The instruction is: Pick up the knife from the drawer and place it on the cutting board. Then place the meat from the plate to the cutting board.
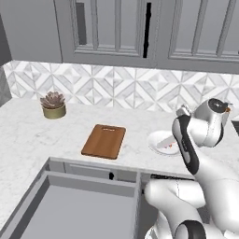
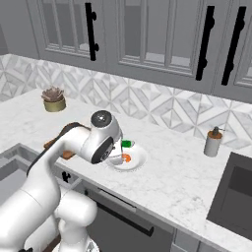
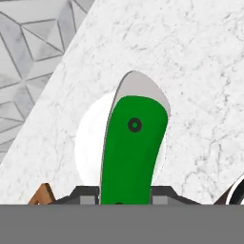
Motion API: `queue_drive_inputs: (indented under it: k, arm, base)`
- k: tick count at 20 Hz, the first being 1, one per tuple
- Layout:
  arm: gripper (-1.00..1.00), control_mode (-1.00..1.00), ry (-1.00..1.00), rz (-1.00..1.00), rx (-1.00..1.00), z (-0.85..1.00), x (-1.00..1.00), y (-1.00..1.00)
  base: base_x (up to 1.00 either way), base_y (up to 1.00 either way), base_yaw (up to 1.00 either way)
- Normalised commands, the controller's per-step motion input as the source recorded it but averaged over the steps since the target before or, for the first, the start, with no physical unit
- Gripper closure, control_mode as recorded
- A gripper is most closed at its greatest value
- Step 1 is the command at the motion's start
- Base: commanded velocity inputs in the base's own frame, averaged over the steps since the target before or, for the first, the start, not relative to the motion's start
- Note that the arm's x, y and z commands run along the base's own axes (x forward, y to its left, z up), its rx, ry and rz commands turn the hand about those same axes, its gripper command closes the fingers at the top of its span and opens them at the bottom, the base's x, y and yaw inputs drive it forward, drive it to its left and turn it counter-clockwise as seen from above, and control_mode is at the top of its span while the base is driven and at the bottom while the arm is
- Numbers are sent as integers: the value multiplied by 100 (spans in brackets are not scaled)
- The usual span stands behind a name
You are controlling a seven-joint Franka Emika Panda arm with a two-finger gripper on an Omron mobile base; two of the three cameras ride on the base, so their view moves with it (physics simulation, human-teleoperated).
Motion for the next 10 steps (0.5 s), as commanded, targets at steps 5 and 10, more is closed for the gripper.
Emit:
queue_drive_inputs:
  k: [5, 10]
  arm:
    - [100, -100, -7, 7, 0, 0, 16, 65]
    - [100, -100, -1, -1, 2, 2, 87, 78]
  base:
    - [0, 17, 4]
    - [0, 0, 0]
